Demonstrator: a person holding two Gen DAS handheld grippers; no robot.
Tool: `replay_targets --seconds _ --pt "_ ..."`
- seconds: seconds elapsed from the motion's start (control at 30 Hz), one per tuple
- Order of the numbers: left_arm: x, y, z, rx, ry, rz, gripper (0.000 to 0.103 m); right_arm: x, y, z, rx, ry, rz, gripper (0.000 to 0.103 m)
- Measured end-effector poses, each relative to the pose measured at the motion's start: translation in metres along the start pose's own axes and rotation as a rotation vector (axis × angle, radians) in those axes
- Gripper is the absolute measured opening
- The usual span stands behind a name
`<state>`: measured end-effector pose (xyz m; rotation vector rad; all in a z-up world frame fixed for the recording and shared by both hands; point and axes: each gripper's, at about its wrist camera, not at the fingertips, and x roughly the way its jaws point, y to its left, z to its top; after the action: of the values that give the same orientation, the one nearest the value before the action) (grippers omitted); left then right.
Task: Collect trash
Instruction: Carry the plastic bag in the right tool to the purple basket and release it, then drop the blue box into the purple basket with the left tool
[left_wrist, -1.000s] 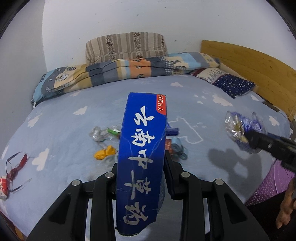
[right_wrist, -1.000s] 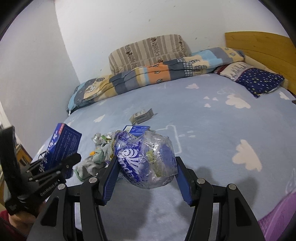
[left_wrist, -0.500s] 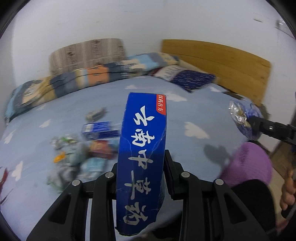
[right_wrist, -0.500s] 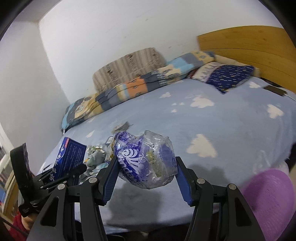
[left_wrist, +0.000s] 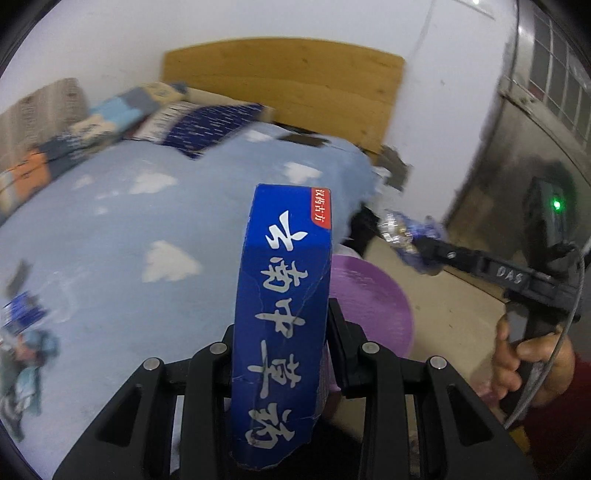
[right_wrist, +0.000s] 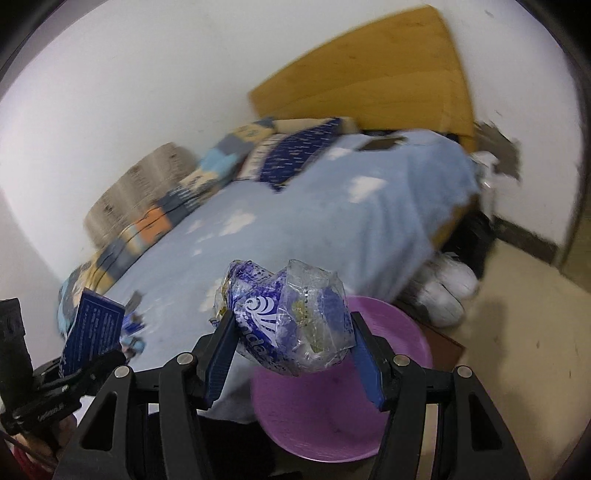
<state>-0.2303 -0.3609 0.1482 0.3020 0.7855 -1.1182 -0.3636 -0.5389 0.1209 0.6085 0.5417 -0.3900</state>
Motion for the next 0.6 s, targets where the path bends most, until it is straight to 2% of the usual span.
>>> replay_targets --seconds 0.13,0.2,0.3,0.5,0.6 --pt "0.034 -0.022 0.014 0.026 0.060 -0.055 0.034 0.000 -0.032 -0.001 0.062 0.007 -0.020 0.064" --pt "0.044 -0.026 0.019 0.014 0.074 -0.067 0.053 0.003 -0.041 0.000 0.083 0.011 -0.025 0.065" --pt "0.051 -0.024 0.023 -0.004 0.073 -0.065 0.056 0.010 -0.047 0.003 0.097 0.026 -0.024 0.066" --pt "0.028 0.002 0.016 -0.042 0.038 -0.023 0.059 0.011 -0.046 0.006 0.100 0.013 -0.019 0.069" --pt "0.009 0.021 0.007 -0.064 0.005 0.034 0.063 0.013 -0.034 0.006 0.074 0.022 0.005 0.070"
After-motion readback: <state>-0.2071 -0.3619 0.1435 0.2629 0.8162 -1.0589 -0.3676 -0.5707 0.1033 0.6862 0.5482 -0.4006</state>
